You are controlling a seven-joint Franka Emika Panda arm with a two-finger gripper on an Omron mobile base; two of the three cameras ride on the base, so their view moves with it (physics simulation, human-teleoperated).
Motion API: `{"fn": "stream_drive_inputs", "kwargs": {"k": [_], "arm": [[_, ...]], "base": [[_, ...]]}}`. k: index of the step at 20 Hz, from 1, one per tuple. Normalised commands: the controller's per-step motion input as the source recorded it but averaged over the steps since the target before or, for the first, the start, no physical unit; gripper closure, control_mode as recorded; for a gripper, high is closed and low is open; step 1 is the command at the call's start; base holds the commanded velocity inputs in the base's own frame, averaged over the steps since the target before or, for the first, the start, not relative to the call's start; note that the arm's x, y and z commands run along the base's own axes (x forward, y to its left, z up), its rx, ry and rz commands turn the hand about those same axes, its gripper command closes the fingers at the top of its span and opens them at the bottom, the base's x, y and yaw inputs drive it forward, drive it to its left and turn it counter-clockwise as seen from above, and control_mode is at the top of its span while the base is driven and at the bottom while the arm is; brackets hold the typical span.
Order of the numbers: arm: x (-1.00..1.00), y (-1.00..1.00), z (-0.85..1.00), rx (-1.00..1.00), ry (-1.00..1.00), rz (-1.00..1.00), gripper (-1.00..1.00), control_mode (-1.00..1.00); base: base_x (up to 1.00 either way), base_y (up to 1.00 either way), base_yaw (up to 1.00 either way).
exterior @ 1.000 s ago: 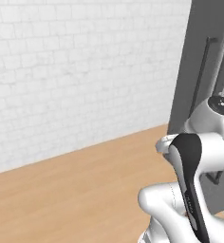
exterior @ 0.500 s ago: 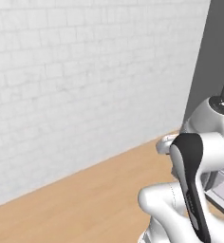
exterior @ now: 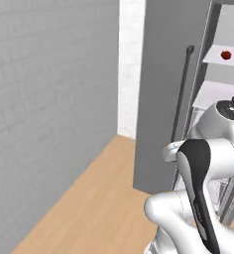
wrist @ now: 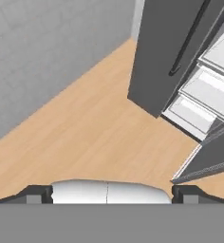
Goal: Place one bell pepper and one fish in each tupperware on the nearby counter, to pack two identical lunches.
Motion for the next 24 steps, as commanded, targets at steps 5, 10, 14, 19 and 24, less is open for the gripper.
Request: {"fn": "stream_drive_inputs", "kwargs": {"k": [5, 10, 14, 19, 24], "arm": [[0.0, 0.0, 0.0, 0.0, 0.0, 0.0, -1.0, 1.0], [0.0, 0.0, 0.0, 0.0, 0.0, 0.0, -1.0, 1.0], [0.0, 0.0, 0.0, 0.0, 0.0, 0.0, -1.0, 1.0], [0.0, 0.0, 0.0, 0.0, 0.0, 0.0, -1.0, 1.0], [0.0, 0.0, 0.0, 0.0, 0.0, 0.0, -1.0, 1.0]], "base": [[0.33, 0.06, -0.89], [0.35, 0.06, -0.85], [0.18, 0.67, -0.58], [0.0, 1.0, -0.28], [0.28, 0.42, -0.01]]}}
